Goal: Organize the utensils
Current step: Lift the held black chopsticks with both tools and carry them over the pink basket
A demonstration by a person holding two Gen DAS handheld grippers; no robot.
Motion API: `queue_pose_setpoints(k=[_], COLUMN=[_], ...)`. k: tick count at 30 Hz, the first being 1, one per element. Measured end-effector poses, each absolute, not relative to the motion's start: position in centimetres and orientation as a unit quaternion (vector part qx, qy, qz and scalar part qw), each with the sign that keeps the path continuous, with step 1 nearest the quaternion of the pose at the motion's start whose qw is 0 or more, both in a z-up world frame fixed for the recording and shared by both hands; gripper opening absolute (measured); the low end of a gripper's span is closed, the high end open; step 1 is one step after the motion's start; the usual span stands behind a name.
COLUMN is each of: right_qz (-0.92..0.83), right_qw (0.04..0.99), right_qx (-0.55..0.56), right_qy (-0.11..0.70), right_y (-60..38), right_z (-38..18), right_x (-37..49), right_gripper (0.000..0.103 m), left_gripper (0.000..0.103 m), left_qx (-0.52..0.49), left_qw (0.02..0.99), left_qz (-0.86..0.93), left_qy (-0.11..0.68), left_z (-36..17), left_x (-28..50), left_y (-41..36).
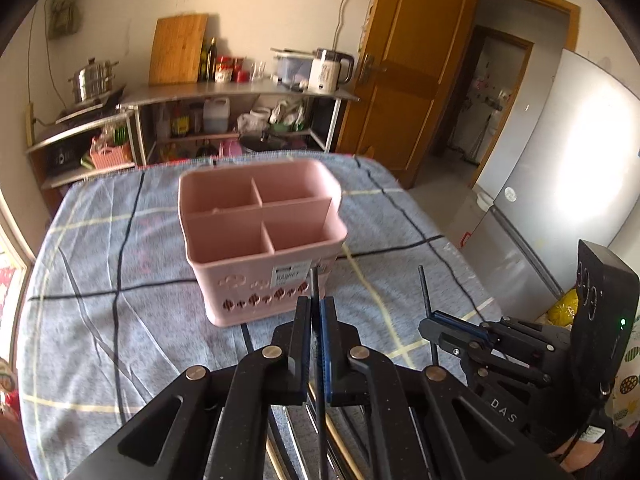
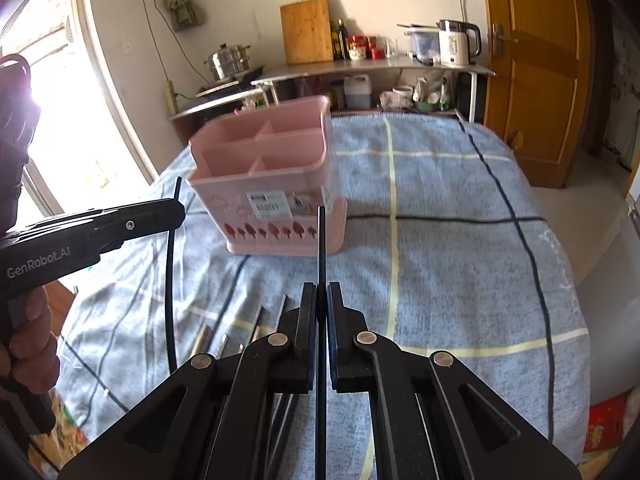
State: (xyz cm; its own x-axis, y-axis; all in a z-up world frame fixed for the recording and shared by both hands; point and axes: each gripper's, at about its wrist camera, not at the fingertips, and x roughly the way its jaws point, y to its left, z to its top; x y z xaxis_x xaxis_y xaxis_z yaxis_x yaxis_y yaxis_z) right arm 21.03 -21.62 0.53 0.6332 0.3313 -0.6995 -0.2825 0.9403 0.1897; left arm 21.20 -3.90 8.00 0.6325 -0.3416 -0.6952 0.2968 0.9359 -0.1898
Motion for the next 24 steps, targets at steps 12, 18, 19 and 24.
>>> queue_pose_setpoints(k=[12,18,19,24], right_qz=[0.183,0.188,0.19,0.199], right_qw=[0.924,0.93,0.931,0.934], right_qx=[0.028,0.023,0.023,0.025], right_qy=[0.336,0.315,0.311,0.297], right_y=[-22.2,-22.1,-22.0,-21.5], right_z=[6.4,8.3,8.7,10.5], right_x=[20.1,20.0,20.1,21.3], right_gripper=[0.005,0.005,0.005,0.005], left_gripper=[0.004,0.004,0.004,0.004], left_qx=[-0.025,-0.027,-0.027,-0.031], left_qw=[0.923,0.929,0.929,0.931], left_qz=[-0.179,-0.175,-0.174,-0.175], left_qy=[0.34,0.325,0.324,0.319], left_z=[13.8,15.6,15.9,18.0], left_x=[18.7,19.0,19.2,20.6], left_y=[-2.9,-2.1,-2.0,-1.1])
